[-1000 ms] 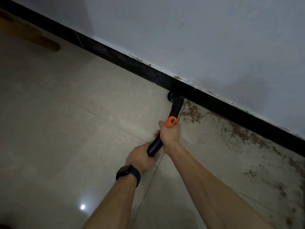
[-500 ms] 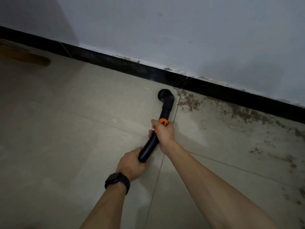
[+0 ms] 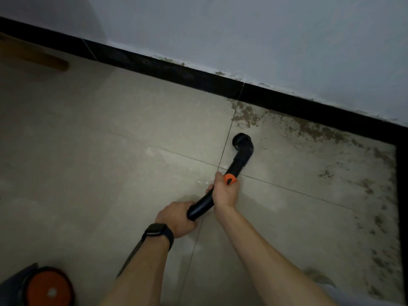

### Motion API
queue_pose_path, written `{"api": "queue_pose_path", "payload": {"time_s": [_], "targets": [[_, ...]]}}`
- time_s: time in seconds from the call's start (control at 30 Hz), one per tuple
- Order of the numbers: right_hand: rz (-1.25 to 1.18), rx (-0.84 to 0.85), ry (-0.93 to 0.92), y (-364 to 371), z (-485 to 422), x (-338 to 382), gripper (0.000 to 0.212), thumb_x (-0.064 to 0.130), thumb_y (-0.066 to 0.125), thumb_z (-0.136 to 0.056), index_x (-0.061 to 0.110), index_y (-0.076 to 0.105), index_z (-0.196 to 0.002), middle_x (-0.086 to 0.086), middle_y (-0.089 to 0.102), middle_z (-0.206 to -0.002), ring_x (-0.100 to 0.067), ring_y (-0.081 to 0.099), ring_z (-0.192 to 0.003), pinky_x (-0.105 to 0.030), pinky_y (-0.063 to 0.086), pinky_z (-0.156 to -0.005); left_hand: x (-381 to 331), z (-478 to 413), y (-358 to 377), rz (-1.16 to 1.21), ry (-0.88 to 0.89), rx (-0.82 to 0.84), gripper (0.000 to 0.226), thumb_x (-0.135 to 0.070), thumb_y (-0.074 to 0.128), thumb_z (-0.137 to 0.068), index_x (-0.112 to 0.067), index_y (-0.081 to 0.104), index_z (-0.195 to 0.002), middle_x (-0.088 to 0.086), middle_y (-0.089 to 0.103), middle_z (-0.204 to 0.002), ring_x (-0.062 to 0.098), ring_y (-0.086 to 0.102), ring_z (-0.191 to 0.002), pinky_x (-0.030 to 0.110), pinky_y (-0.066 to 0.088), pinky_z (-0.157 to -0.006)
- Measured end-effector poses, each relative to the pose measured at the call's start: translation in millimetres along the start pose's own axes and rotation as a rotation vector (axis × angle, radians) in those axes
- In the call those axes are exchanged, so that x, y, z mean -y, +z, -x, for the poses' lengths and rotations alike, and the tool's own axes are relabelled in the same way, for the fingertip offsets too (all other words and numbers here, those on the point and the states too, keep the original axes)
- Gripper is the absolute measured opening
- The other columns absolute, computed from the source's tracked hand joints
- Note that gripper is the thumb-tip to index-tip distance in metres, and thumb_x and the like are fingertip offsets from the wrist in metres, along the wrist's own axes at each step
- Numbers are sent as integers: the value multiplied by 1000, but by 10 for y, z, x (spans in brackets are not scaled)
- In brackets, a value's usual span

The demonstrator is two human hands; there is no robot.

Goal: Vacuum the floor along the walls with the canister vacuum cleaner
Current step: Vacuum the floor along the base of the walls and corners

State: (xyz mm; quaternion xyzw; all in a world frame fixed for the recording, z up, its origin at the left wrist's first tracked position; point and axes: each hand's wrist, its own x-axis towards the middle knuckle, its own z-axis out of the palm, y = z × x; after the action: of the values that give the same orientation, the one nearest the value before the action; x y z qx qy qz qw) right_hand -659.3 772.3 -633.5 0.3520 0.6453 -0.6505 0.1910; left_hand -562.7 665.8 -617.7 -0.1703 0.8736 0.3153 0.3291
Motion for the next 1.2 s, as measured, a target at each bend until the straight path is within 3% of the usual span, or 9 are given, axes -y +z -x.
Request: {"api": "queue_pose_path", "payload": {"time_s": [0.13, 0.3, 0.47, 0.6, 0.73, 1.0, 1.2], "targets": [[91, 16, -52, -16, -106, 257, 27, 23, 64, -98, 9, 46, -112, -6, 57, -70, -11, 54, -39, -30, 51, -51, -221, -64, 30, 152, -3, -4, 16, -26, 59, -75, -39, 50, -75, -4, 65, -84, 18, 62, -75, 26, 51, -65], [173, 33, -79, 17, -255, 510, 34, 27, 65, -96, 8, 46, -117, -11, 60, -75, -18, 57, -43, -31, 52, -49, -439, -207, -11, 234, -4, -26, 13, -25, 61, -74, -34, 53, -79, -1, 64, -84, 20, 63, -75, 27, 51, -64], [151, 44, -79, 52, -363, 595, 25, 21, 65, -95, 11, 46, -107, -8, 55, -70, -19, 54, -46, -30, 51, -49, -509, -323, -35, 247, -9, -47, 16, -27, 59, -73, -36, 54, -85, -3, 64, -87, 20, 63, -77, 26, 51, -65], [162, 67, -91, 90, -418, 612, 23, 18, 65, -96, 12, 44, -103, -6, 53, -69, -16, 52, -43, -29, 50, -48, -511, -377, -41, 262, -14, -53, 22, -27, 59, -73, -37, 57, -93, -2, 65, -90, 19, 63, -79, 28, 53, -69], [170, 88, -107, 129, -471, 616, 23, 18, 65, -96, 13, 45, -105, -5, 52, -69, -12, 52, -39, -32, 52, -52, -518, -427, -50, 276, -19, -64, 20, -25, 61, -77, -35, 55, -93, -3, 63, -88, 19, 61, -78, 25, 45, -61], [173, 95, -112, 254, -597, 740, 25, 18, 65, -97, 13, 44, -109, -5, 53, -69, -11, 51, -39, -32, 52, -53, -538, -583, -148, 282, -31, -85, 27, -29, 61, -78, -29, 61, -105, -1, 65, -94, 20, 63, -82, 27, 52, -69], [195, 90, -128, 331, -701, 873, 25, 19, 64, -98, 12, 44, -111, -6, 52, -73, -17, 53, -50, -28, 50, -49, -599, -723, -213, 285, -37, -108, 27, -25, 62, -79, -29, 59, -105, -2, 62, -92, 20, 62, -82, 27, 52, -69]]}}
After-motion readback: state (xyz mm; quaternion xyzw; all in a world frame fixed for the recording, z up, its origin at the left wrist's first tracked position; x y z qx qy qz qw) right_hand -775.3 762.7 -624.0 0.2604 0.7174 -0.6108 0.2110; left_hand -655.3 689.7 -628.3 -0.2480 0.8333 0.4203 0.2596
